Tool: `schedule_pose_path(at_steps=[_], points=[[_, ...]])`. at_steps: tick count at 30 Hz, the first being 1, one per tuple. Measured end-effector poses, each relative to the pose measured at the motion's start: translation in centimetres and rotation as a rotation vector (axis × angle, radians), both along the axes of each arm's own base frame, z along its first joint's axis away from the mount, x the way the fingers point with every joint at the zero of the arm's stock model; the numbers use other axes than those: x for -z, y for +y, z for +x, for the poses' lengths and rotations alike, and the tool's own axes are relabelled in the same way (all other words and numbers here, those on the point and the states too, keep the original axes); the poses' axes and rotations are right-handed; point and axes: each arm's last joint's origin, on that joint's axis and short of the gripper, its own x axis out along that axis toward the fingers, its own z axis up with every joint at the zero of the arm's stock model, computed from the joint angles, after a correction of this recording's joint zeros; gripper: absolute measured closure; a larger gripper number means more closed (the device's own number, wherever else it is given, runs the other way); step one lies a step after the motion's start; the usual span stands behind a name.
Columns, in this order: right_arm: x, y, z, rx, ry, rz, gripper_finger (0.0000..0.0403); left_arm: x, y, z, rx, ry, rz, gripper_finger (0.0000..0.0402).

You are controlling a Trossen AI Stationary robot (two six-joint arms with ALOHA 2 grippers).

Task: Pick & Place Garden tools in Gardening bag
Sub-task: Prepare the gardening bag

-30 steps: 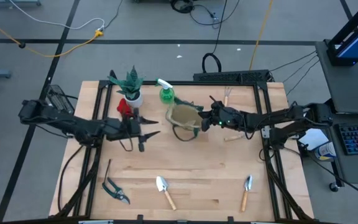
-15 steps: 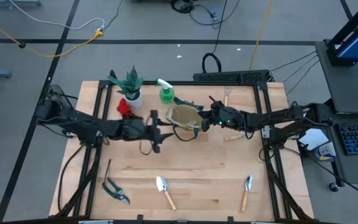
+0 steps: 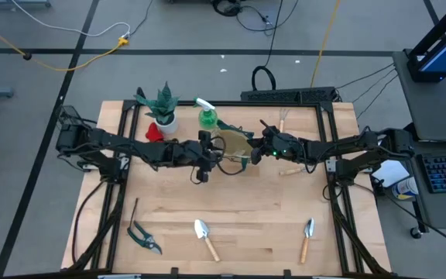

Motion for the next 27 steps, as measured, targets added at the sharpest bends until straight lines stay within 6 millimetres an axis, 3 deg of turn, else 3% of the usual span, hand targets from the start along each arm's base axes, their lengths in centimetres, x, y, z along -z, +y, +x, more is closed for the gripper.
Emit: schedule_pose_path(at_steps=[22, 27], points=[[0.0, 0.0, 0.0, -0.006, 0.007, -0.012, 0.0401, 1.0, 2.9, -0.8, -0.024, 0.121, -0.041, 0.0215], [0.0, 0.0, 0.0, -0.005, 0.007, -0.013, 0.0400, 1.2, 3.0, -1.0, -0.028, 0.139, -0.041, 0.0254]])
